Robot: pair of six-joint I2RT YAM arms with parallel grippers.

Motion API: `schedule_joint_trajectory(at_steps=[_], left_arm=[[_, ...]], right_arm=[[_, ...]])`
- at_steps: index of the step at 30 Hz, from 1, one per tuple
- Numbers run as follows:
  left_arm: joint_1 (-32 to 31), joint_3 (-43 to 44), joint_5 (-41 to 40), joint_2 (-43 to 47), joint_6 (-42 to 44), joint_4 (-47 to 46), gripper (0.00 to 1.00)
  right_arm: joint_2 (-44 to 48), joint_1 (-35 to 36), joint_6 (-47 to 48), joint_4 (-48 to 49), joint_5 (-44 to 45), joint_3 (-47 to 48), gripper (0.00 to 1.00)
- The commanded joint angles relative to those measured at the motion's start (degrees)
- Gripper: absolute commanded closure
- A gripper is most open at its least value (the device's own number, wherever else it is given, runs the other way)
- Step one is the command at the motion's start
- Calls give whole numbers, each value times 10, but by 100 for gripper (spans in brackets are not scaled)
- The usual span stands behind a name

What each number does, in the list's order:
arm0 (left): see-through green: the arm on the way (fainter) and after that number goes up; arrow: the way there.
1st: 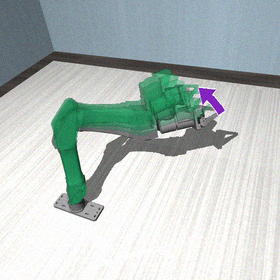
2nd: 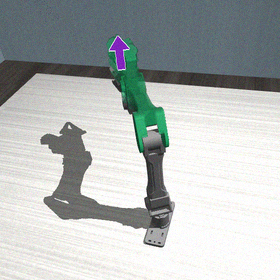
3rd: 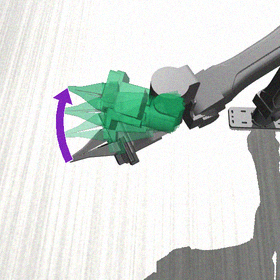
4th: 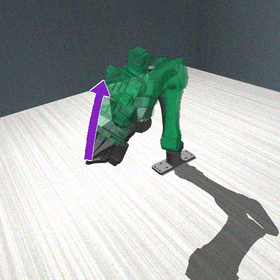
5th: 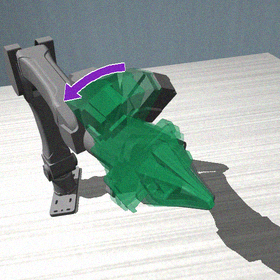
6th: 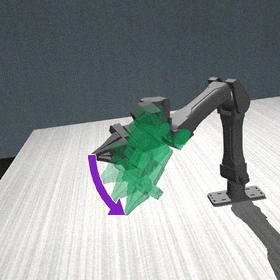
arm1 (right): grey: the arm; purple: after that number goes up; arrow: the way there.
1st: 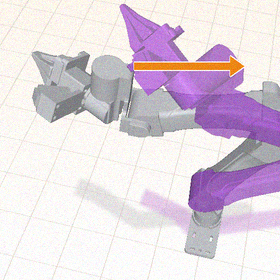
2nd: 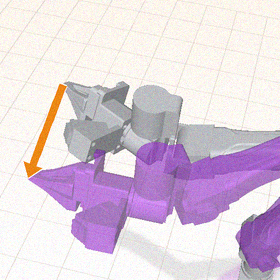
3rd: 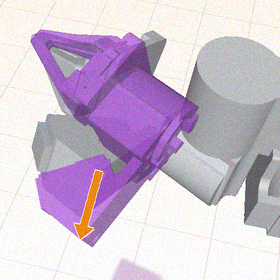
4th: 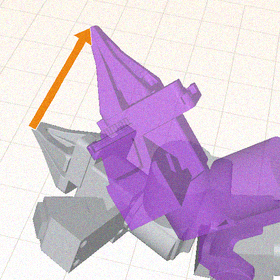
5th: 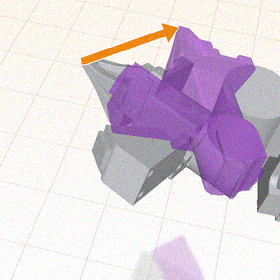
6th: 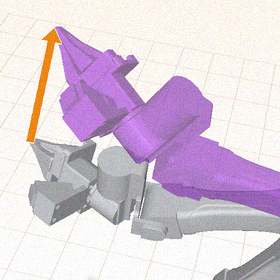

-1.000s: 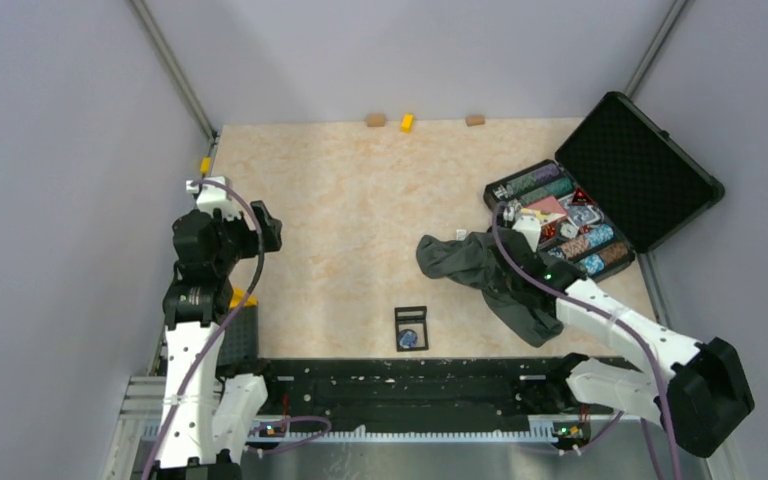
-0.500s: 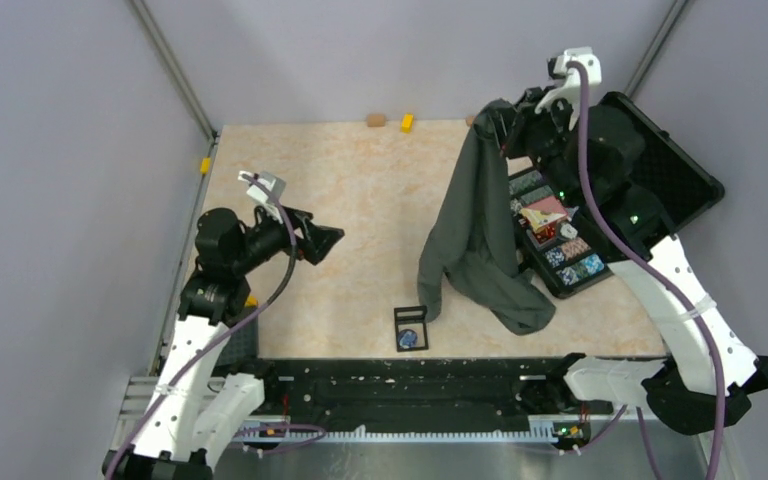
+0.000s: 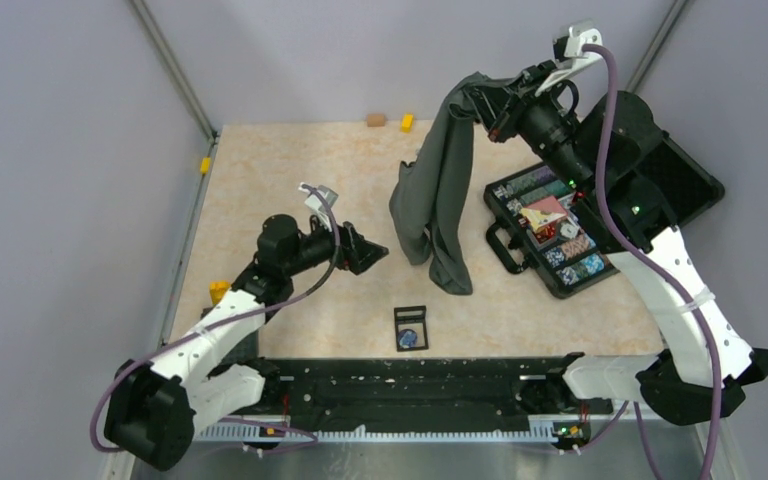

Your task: Pin the brooch onto the clothing

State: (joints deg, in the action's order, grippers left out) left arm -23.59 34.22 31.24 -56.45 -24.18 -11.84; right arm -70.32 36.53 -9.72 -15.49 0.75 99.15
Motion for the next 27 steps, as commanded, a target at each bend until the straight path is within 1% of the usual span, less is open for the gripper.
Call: schedule_joint_trajectory(at_steps=[1,5,8,9,10,11,12,16,20,21,22,23,24,27], left_arm=[[-15,-14,-18,-38,-42,-117,7],[-16,-24,-58,-55,-24,-131,8],[-15,-17,-87,-54,-36,-137,9],[-15,-15,-93,-57,-51,-139,16],[-15,-13,-92,-61,-66,-147,29],[-15,-11,-79,-70,-78,-159,37],[-15,-8,-56,-82,-86,-174,37],[-15,11,47,-157,-106,-207,28],[-15,18,127,-241,-145,-284,28],[-15,12,145,-256,-166,-317,28],[-16,7,164,-267,-187,-381,28],[-16,0,174,-277,-205,-425,28],[-17,-3,182,-284,-218,-452,28],[-22,-1,202,-298,-229,-475,27]], right_arm=[[15,4,-14,42,-27,28,100],[22,4,-19,37,-33,20,100],[27,4,-21,32,-41,16,100],[30,4,-22,31,-44,12,100],[32,4,-22,33,-50,9,100],[34,4,-22,35,-58,5,100],[36,4,-24,37,-65,1,100],[43,4,-35,44,-90,-5,100],[55,4,-39,77,-146,-19,100],[58,4,-42,85,-160,-21,100],[60,4,-44,90,-169,-22,100],[62,4,-45,93,-176,-21,100],[63,4,-47,93,-178,-18,100],[64,4,-49,89,-174,-14,100]])
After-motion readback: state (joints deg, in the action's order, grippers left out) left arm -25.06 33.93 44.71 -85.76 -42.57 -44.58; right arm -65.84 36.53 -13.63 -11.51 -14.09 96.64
